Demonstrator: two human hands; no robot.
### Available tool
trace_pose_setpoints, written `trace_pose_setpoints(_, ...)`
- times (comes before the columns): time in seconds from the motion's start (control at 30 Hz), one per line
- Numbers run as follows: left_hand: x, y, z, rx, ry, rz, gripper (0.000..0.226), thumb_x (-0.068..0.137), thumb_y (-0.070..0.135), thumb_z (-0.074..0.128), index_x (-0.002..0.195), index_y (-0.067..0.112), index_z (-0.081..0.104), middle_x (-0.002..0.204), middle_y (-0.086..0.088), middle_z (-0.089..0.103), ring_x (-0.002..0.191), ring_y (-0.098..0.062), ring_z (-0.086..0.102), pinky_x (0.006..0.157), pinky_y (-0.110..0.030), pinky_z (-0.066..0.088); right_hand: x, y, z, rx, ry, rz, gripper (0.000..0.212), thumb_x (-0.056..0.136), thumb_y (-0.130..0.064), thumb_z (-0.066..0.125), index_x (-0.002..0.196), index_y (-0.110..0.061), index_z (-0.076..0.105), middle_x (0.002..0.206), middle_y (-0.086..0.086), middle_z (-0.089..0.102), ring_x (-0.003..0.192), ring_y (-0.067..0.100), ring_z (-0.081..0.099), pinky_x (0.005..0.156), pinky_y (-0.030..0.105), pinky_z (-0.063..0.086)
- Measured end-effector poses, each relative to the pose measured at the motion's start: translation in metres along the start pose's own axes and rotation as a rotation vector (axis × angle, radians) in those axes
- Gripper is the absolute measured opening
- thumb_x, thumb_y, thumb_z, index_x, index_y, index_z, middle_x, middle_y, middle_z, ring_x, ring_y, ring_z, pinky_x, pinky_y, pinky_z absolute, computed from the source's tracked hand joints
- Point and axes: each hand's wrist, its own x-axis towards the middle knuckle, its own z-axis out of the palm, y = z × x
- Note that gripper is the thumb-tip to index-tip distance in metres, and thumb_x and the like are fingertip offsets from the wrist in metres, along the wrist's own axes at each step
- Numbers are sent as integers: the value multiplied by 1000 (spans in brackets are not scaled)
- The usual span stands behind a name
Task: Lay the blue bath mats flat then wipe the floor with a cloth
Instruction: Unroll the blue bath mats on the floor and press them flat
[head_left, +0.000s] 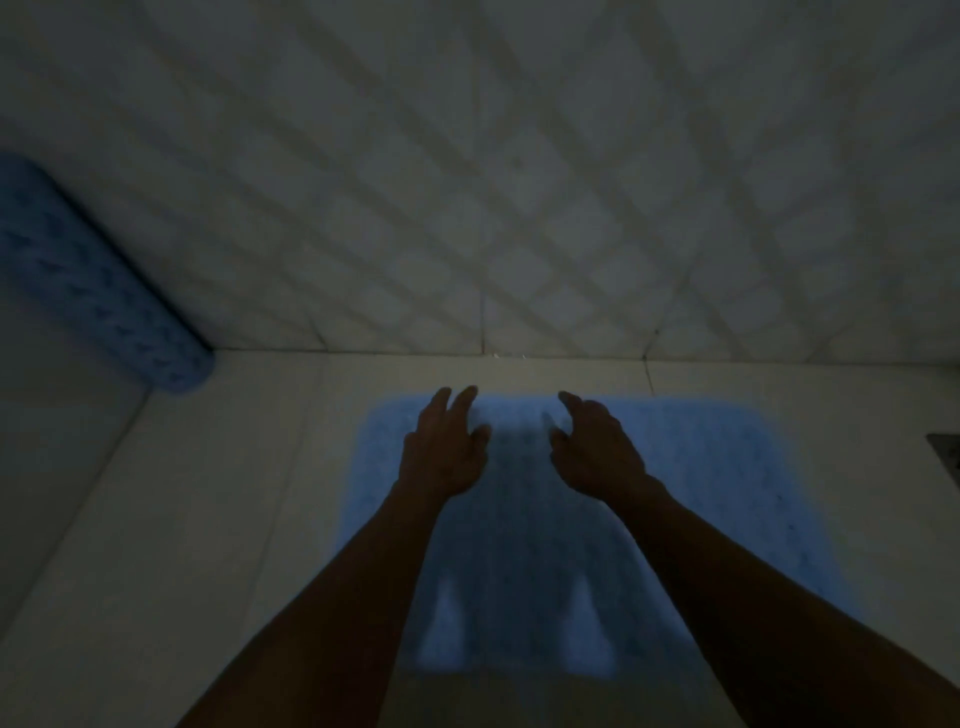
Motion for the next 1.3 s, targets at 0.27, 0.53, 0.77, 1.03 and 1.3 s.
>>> trace_pose_setpoints(0.27,-26,-88,-154,-120,289,-61,62,97,29,57,153,18,33,157,-10,34,145,-26,31,114,-41,33,26,-177,-45,-80,37,-226,60,95,-29,56,150,-19,33,142,20,45,129,35,47,103,37,41)
trace_pose_setpoints(0.53,-55,-160,-218,-207,478,-189,60,96,23,62,150,11,38,153,-12,41,142,-25,37,115,-30,29,54,-301,-15,-136,-73,-518,64,96,-30,56,153,-21,28,145,15,42,134,30,41,107,33,35)
trace_pose_setpoints(0.77,-32,-221,-275,-212,702,-311,60,91,17,68,145,6,44,142,-16,51,130,-28,49,102,-18,29,104,-400,55,24,-135,-683,64,95,-25,56,152,-18,29,143,15,46,133,26,43,108,29,33)
trace_pose_setpoints(1.03,38,-260,-333,-259,931,-291,60,87,21,72,138,3,46,127,-16,60,99,3,47,76,4,34,167,-471,131,295,-183,-680,79,88,-29,66,154,-19,23,144,15,47,130,27,48,104,35,43)
trace_pose_setpoints(1.3,100,-285,-353,-442,983,-183,77,81,21,82,142,9,37,129,6,51,115,-5,51,80,-1,41,213,-503,192,478,-200,-675,85,71,-34,85,139,-21,36,131,0,56,115,16,57,87,27,50)
